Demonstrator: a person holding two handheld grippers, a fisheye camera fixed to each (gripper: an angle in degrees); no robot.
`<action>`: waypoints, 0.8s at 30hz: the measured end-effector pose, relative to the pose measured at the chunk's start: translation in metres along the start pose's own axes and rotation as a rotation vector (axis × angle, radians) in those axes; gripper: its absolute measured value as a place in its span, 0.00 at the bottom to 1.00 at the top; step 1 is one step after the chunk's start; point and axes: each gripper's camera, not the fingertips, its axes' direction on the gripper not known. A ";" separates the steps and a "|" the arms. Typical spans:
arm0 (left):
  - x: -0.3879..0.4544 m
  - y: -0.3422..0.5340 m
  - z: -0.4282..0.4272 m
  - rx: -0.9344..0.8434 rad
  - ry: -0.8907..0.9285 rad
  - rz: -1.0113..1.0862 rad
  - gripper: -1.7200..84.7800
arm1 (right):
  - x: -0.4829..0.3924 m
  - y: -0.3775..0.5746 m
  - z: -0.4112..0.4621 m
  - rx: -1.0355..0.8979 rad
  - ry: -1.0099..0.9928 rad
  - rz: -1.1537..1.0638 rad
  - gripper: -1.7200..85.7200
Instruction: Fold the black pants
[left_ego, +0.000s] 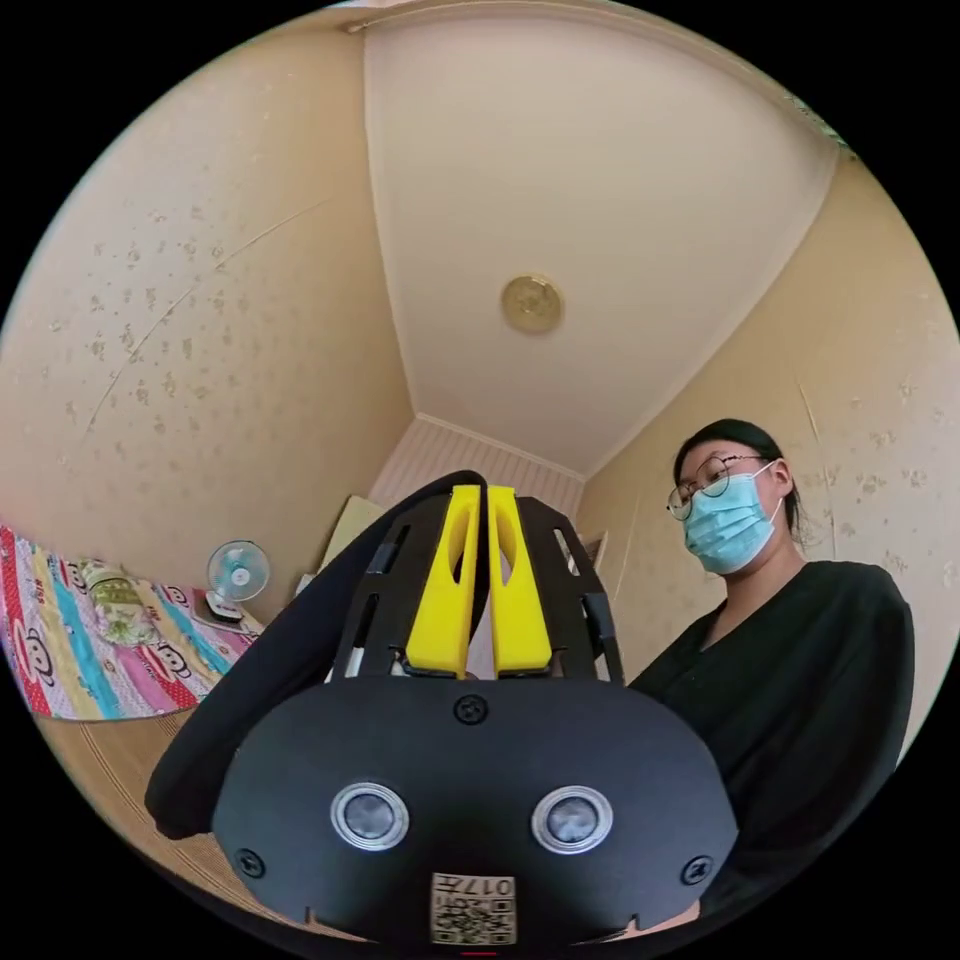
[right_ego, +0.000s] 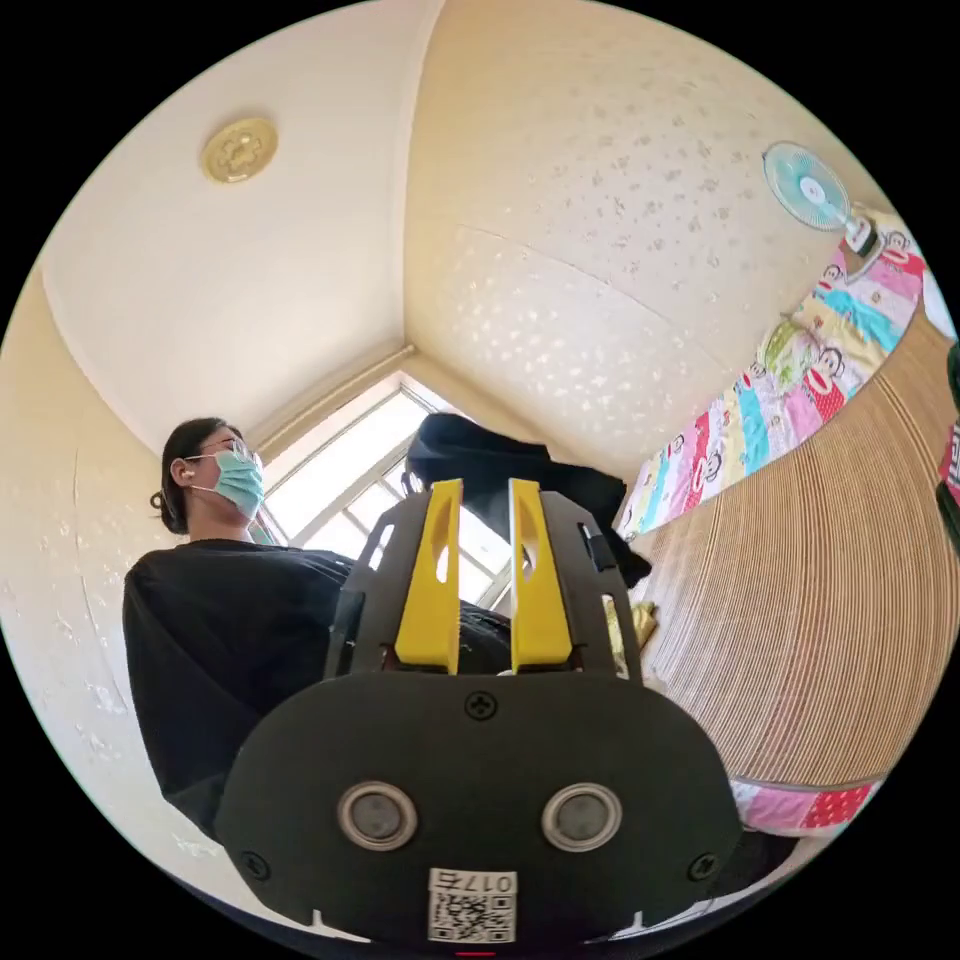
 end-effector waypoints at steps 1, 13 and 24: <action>0.000 0.009 0.018 -0.033 0.068 0.012 0.01 | 0.016 -0.001 0.001 -0.020 -0.035 0.045 0.18; -0.008 0.268 0.226 -0.821 0.450 -0.191 0.02 | 0.243 0.002 0.006 0.205 -0.600 0.586 0.29; -0.074 0.344 0.098 -0.919 0.321 -0.407 0.11 | 0.240 -0.056 -0.015 -0.018 -0.572 0.064 0.09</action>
